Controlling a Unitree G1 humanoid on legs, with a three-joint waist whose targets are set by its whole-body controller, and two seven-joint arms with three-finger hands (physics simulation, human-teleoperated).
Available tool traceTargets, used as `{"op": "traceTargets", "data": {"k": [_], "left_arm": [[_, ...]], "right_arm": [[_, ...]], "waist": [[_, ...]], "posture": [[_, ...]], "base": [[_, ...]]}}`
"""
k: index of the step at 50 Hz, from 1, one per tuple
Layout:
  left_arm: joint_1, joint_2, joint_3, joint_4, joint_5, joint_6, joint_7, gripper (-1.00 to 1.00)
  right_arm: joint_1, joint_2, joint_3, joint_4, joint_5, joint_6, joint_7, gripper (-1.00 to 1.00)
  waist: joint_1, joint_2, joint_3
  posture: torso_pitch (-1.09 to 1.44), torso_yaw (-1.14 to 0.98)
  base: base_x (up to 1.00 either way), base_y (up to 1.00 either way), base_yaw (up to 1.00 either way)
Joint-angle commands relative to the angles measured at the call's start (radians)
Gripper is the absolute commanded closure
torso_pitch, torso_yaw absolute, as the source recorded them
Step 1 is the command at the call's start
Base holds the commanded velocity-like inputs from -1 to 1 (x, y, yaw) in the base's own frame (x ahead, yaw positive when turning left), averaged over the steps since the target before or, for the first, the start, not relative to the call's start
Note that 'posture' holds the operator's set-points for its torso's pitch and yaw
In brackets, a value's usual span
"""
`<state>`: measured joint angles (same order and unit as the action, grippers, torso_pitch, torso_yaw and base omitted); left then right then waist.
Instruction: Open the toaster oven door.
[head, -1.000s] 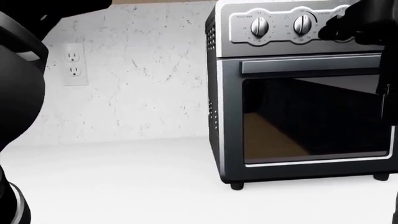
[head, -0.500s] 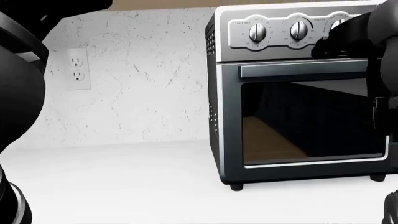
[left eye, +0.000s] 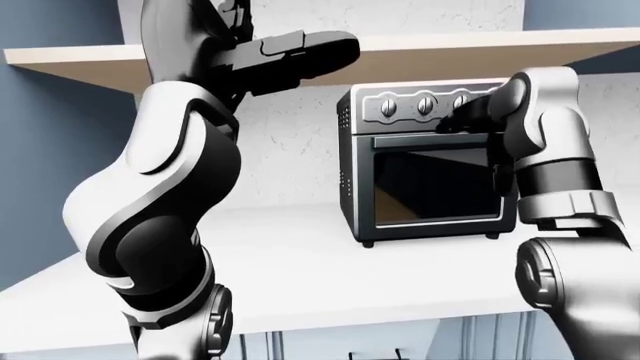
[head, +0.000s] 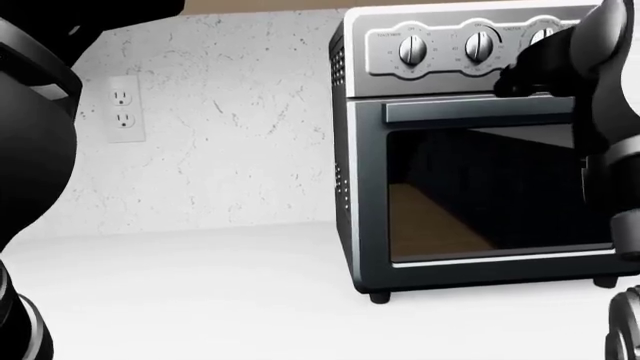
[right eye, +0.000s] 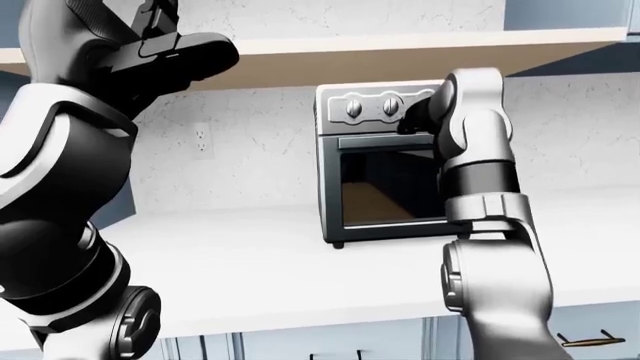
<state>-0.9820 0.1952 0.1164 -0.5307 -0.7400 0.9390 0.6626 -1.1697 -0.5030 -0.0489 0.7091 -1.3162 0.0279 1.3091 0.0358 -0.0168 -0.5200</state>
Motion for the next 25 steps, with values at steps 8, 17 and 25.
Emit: {"op": "traceTargets", "data": {"k": [8, 17, 25], "left_arm": [[-0.024, 0.004, 0.009, 0.005, 0.009, -0.012, -0.003, -1.0], [-0.024, 0.002, 0.008, 0.002, 0.009, -0.008, -0.002, -1.0], [-0.023, 0.001, 0.008, 0.007, 0.013, -0.012, -0.007, -1.0]], "right_arm": [[-0.048, 0.005, 0.007, 0.028, -0.01, -0.006, -0.062, -1.0], [-0.106, 0.006, 0.017, 0.109, -0.021, -0.012, -0.121, -1.0], [-0.151, 0.009, 0.026, 0.196, -0.024, -0.014, -0.186, -1.0]], "waist": [[0.0, -0.006, 0.004], [0.005, -0.005, 0.003], [0.01, -0.005, 0.004]], "posture": [[-1.01, 0.0], [-1.01, 0.0], [-1.01, 0.0]], "base": [[0.0, 0.0, 0.0], [0.0, 0.0, 0.0], [0.0, 0.0, 0.0]]}}
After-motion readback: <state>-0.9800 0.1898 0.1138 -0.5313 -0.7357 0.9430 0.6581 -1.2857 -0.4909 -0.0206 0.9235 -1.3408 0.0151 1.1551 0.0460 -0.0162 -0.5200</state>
